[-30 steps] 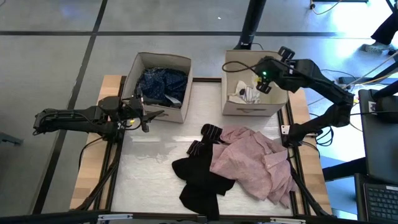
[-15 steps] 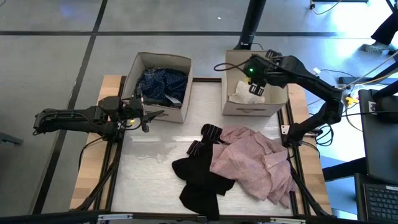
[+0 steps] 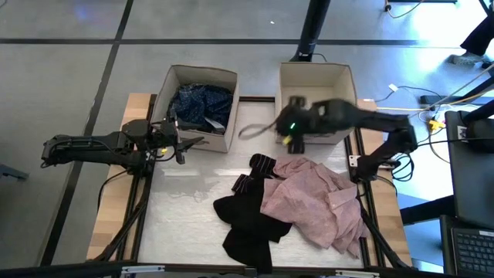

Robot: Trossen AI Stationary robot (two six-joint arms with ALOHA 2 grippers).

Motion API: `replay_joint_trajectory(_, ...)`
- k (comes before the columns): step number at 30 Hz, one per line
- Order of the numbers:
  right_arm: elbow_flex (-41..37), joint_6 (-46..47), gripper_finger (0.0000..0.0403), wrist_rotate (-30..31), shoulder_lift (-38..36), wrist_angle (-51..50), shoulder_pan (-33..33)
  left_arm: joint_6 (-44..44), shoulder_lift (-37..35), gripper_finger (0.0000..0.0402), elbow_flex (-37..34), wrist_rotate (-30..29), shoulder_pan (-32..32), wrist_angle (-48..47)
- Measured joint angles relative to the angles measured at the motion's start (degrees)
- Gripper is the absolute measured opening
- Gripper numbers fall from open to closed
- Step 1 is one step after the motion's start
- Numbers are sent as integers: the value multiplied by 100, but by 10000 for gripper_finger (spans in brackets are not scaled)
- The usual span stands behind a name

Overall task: Sort clothes
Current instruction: Put the black sock into the right laundry organizer

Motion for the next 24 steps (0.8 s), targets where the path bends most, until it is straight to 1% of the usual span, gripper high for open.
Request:
replay_joint_trajectory(6, 0, -664, 248, -429, 881, 525, 871, -2, 0, 189, 0, 0, 0, 0)
replay_joint_trajectory(11, 0, -1298, 248, -800, 1701, 1001, 1298, -2, 2, 189, 0, -1, 0, -4)
replay_joint_trajectory(14, 0, -1699, 247, -1149, 2119, 1256, 1421, -2, 7, 189, 0, -2, 0, -9)
replay_joint_trajectory(17, 0, -1815, 247, -1254, 2481, 1505, 1454, -2, 7, 189, 0, -2, 0, -7)
replay_joint_trajectory(24, -2, -2143, 247, -1438, 2968, 1857, 1463, 0, 7, 189, 0, -2, 0, 0)
